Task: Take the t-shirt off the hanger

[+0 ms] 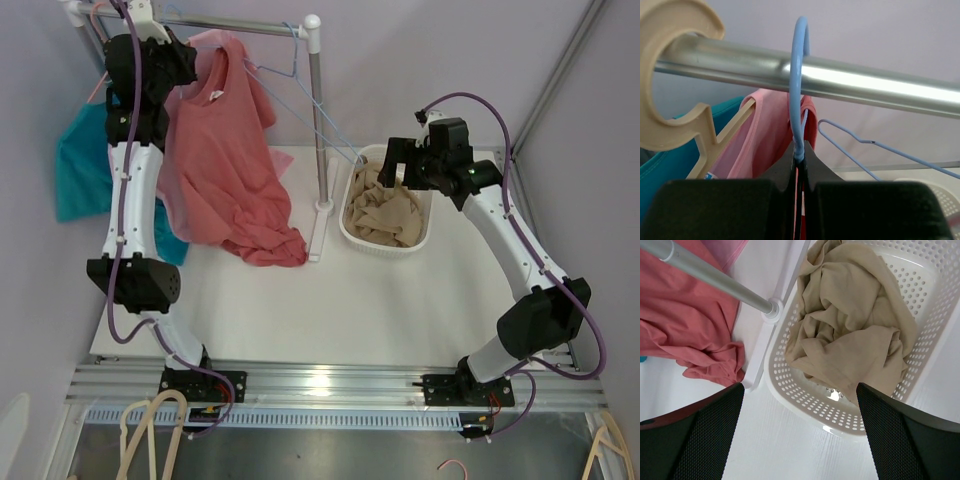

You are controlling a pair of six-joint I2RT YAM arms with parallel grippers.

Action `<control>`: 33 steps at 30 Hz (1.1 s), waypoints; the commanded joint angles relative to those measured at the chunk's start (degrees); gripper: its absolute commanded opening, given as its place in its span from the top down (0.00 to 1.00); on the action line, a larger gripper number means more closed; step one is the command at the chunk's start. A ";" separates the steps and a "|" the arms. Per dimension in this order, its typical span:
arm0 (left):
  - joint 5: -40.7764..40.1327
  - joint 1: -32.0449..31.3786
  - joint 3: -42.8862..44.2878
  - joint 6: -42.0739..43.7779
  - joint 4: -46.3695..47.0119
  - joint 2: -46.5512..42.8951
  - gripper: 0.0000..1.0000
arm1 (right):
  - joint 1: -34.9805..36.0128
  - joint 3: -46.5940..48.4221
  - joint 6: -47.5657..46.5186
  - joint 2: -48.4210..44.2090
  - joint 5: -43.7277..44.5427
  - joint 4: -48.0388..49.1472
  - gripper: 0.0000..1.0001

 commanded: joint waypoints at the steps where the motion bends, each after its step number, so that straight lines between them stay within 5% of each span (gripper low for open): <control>1: -0.15 -0.59 1.64 -0.62 5.92 -6.13 0.99 | 0.13 -0.09 -0.77 -0.90 -1.19 1.15 0.01; 10: -1.11 -0.95 -3.01 -1.41 5.39 -10.53 0.99 | 0.13 -1.41 -0.69 -2.83 -1.36 1.24 0.00; 16: -18.31 -6.30 -16.18 2.28 10.38 -19.22 0.99 | 0.74 -2.38 -0.07 -4.58 -2.33 2.65 0.00; 22: -22.12 -8.50 -20.23 1.15 6.54 -23.88 0.99 | 3.38 -4.57 -1.82 -8.36 -2.67 5.19 0.00; 25: -30.53 -11.13 -23.82 -0.09 5.65 -27.39 0.99 | 7.24 -8.25 -4.11 -13.45 -4.70 9.05 0.00; 29: -52.65 -19.11 -25.51 -1.05 2.16 -29.42 0.99 | 15.93 -12.13 -7.53 -18.91 -3.91 13.01 0.01; 33: -61.66 -24.23 -24.90 -4.03 -4.43 -30.04 0.99 | 29.01 -15.12 -10.00 -22.07 -2.94 16.52 0.01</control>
